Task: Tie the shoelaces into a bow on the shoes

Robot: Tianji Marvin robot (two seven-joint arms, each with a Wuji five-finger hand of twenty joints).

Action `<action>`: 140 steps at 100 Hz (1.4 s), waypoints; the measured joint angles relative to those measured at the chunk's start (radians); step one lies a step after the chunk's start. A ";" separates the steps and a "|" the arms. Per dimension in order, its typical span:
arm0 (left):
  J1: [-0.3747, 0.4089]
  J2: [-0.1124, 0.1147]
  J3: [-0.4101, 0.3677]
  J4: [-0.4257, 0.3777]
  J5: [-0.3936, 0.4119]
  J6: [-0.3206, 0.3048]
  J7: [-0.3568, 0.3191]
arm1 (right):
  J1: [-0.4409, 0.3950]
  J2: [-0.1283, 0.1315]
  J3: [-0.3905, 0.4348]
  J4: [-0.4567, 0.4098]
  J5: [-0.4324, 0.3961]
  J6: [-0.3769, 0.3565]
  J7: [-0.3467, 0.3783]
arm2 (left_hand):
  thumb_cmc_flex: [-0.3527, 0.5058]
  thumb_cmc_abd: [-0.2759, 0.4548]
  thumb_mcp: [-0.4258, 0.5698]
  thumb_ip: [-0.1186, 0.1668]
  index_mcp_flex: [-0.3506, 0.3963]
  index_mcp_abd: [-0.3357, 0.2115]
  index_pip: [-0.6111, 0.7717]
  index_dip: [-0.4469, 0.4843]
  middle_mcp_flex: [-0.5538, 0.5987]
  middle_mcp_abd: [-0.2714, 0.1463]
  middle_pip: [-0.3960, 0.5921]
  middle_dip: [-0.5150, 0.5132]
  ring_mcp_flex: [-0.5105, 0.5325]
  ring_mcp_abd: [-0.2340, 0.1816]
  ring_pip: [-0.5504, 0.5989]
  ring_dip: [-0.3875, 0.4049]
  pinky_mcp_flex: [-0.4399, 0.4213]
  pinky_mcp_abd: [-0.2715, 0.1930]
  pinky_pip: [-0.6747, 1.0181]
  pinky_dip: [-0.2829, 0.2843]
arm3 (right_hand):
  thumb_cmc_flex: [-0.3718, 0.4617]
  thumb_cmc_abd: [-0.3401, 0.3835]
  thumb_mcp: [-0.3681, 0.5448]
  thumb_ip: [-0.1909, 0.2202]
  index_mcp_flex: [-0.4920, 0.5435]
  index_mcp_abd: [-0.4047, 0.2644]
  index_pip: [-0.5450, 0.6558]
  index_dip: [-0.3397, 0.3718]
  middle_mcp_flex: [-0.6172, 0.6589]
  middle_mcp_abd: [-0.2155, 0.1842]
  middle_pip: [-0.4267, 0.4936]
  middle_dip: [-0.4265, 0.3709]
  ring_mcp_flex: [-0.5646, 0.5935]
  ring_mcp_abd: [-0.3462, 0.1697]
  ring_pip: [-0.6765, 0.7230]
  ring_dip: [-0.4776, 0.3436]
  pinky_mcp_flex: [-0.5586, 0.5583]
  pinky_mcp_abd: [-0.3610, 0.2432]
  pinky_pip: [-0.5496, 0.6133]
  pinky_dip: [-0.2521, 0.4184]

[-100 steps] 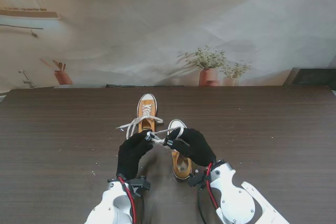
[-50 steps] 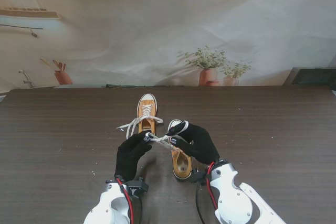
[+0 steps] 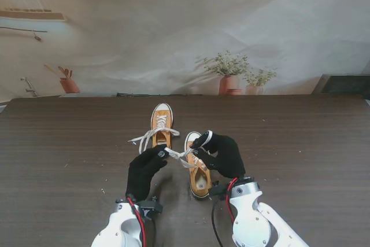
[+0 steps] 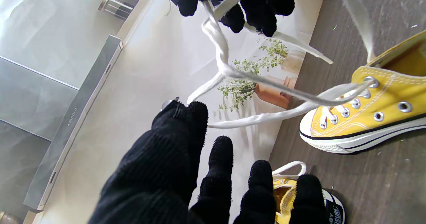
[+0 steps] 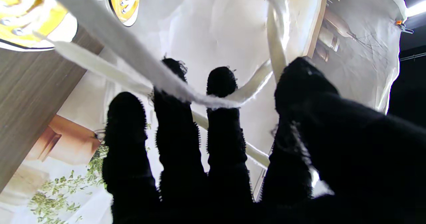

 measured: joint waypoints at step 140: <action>-0.220 0.029 0.089 0.299 0.849 -0.053 0.170 | -0.008 0.004 -0.004 -0.013 -0.025 -0.035 0.018 | -0.223 -0.117 0.374 -0.024 -0.110 -0.152 -0.321 -0.115 -0.051 -0.019 -0.059 0.000 -0.019 -0.003 0.021 -0.039 0.018 0.002 -0.007 -0.040 | 0.012 -0.011 0.018 0.000 0.025 0.018 0.012 0.000 0.066 -0.012 0.021 0.033 0.025 -0.014 0.087 0.024 0.047 0.000 0.061 0.000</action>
